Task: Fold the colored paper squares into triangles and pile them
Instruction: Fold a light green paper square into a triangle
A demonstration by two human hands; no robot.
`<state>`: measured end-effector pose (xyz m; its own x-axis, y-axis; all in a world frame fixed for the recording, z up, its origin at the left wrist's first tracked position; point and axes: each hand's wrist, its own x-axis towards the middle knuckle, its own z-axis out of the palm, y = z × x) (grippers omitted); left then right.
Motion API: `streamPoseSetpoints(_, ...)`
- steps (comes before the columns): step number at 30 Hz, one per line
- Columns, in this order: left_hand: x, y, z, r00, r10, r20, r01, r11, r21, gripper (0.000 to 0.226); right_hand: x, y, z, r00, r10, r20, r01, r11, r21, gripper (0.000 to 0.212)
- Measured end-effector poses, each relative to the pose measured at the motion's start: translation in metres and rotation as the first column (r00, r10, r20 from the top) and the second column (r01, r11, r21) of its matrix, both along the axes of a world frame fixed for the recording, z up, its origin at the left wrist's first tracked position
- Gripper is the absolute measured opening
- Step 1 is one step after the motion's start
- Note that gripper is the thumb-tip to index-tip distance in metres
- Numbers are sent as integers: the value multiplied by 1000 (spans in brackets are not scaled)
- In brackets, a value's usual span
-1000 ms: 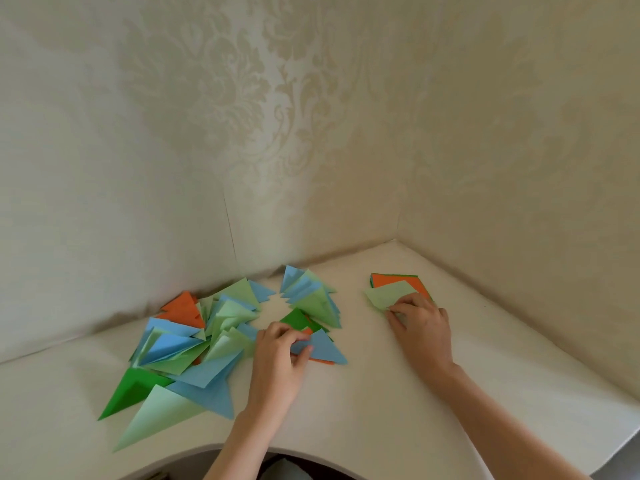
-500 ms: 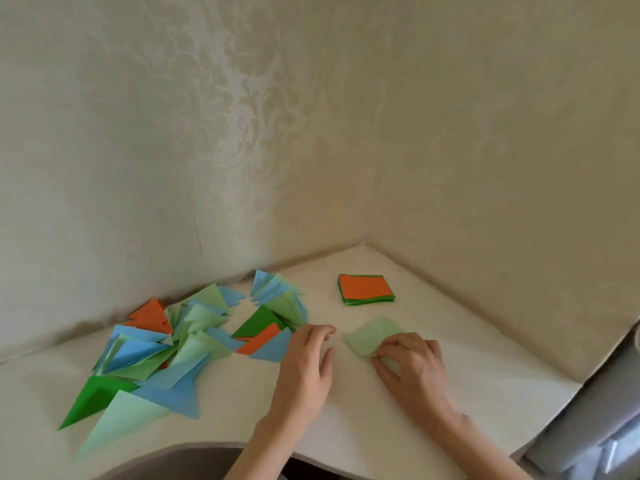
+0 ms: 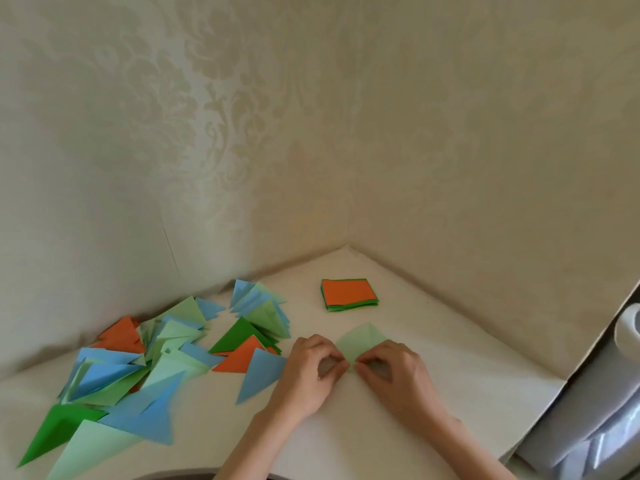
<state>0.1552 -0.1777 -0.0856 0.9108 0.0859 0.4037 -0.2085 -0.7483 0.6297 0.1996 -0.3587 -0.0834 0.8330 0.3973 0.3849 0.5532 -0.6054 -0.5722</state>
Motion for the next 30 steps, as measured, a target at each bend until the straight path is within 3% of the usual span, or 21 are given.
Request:
streamPoseSetpoints(4, 3, -3, 0, 999, 21, -27, -21, 1000, 16, 16, 1, 3, 1, 1000, -23, -16, 23, 1000, 18, 18)
streamPoseSetpoints(12, 5, -5, 1, 996, 57, -63, -56, 998, 29, 10, 0, 5, -2, 990, -78, -120, 84, 995, 45, 20)
streamPoseSetpoints(20, 3, 1, -2, 996, 23, -82, -26, 999, -36, 6, 6, -1, 5, 981, -5, -194, 3, 1000, -11, 35)
streamPoseSetpoints(24, 0, 6, -1, 997, -20, -79, 13, 996, -86, 22, -1, -6, 8, 986, 25, -163, -25, 1000, 1, 14)
streamPoseSetpoints(28, -4, 6, 1, 995, -30, -91, 21, 994, -105, 40, -5, -1, 5, 996, -13, -87, 4, 995, -102, 34)
streamPoseSetpoints(30, -6, 5, 1, 996, -42, -77, 31, 991, -131, 41, -5, 1, 6, 997, -23, -79, 14, 993, -117, 28)
